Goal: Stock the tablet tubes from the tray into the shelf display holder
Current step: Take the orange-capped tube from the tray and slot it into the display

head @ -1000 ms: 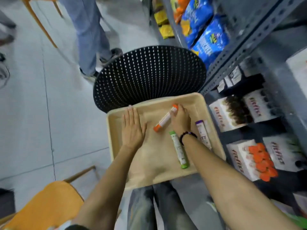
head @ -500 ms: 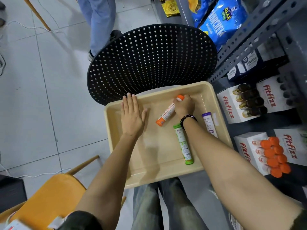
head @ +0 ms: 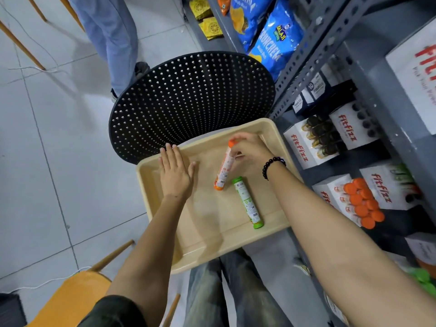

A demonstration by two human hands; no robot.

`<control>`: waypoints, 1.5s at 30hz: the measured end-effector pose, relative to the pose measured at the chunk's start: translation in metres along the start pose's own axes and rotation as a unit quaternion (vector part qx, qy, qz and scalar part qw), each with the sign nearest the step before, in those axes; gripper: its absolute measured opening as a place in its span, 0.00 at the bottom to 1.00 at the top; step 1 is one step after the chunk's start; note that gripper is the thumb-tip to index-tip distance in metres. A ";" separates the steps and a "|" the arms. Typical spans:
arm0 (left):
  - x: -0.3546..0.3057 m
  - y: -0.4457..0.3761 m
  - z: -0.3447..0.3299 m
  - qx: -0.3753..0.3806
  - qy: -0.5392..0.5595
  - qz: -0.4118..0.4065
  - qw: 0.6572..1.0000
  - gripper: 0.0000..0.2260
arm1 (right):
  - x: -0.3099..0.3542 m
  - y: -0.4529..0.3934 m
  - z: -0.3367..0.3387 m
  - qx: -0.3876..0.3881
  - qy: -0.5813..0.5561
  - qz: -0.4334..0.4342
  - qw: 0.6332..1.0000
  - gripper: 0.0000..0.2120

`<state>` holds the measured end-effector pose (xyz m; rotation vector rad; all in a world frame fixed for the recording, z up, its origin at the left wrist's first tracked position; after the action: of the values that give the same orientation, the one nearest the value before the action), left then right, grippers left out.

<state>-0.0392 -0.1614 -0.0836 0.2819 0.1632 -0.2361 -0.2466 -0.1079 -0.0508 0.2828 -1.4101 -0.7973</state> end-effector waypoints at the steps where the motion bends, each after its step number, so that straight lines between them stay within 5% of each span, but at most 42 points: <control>1: -0.001 0.000 0.001 0.005 0.002 0.001 1.000 0.31 | 0.006 0.006 0.000 0.018 0.007 0.010 1.000 0.15; 8: -0.024 0.014 0.023 0.019 -0.017 -0.031 0.999 0.32 | 0.044 0.065 0.035 0.005 0.030 0.114 0.993 0.17; 17: -0.190 0.087 0.083 -0.015 0.061 -0.254 0.965 0.35 | 0.066 0.218 0.178 -0.171 0.039 0.172 0.969 0.19; 26: -0.382 0.271 0.103 0.014 0.077 -0.537 0.840 0.37 | 0.009 0.451 0.310 -0.365 0.041 0.156 0.917 0.19; 31: -0.431 0.412 0.069 0.042 0.055 -0.658 0.750 0.36 | -0.062 0.582 0.348 -0.448 0.033 0.127 0.884 0.18; 36: -0.457 0.532 0.029 0.044 0.031 -0.712 0.700 0.42 | -0.137 0.685 0.373 -0.496 0.003 0.093 0.863 0.18; 39: -0.476 0.577 0.005 0.044 0.010 -0.712 0.701 0.45 | -0.171 0.727 0.388 -0.501 0.003 0.084 0.862 0.18; 45: -0.512 0.601 -0.036 0.085 -0.083 -0.631 0.767 0.31 | -0.225 0.782 0.420 -0.510 0.001 0.074 0.857 0.16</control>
<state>-0.3834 0.5166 0.1337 0.2929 0.1330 -1.6353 -0.3796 0.7119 0.3349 -0.6422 -0.8239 -1.2916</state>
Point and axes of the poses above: each hand's wrist, its own y-axis away from the middle knuckle, its own z-axis out of the back of the hand, x = y × z, the point moved 9 cm from there along -y, towards the middle knuckle, and after that the axes turned 5 degrees about z, right-handed, at the moved point
